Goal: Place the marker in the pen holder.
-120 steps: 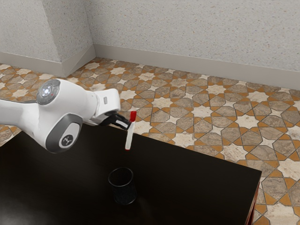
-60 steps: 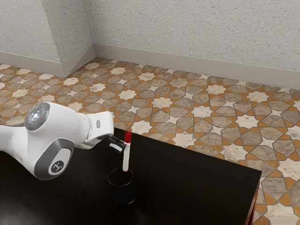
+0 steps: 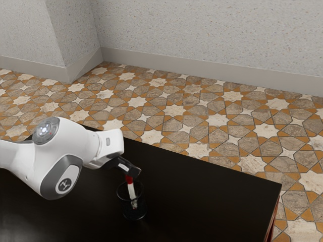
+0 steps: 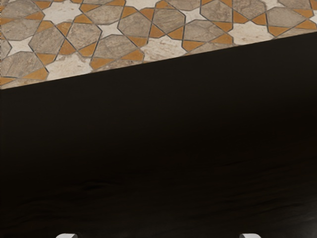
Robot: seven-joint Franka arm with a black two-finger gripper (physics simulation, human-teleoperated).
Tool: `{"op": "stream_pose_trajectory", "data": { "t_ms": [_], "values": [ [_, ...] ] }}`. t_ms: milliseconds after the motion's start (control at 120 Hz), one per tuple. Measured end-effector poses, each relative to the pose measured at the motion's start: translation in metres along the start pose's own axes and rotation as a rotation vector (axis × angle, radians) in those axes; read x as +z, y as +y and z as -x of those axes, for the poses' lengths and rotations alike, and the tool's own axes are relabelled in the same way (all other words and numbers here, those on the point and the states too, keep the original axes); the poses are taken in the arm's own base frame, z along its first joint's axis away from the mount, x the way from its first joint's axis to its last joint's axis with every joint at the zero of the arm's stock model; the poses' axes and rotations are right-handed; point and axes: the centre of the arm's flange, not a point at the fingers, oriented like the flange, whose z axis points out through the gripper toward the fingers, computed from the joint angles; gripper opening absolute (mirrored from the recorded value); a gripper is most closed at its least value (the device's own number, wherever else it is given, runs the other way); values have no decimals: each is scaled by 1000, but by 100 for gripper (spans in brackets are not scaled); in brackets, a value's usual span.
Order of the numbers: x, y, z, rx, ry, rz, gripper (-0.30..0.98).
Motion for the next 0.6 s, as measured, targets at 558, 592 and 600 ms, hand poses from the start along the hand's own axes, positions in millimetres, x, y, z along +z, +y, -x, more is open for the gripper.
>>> {"op": "stream_pose_trajectory", "data": {
  "t_ms": [558, 592, 600],
  "values": [
    [-76, -204, -262, -238, -472, -113, 67],
    [-77, -203, -260, -239, -494, -112, 67],
    [-77, -202, -260, -239, -499, -112, 67]
  ]
}}
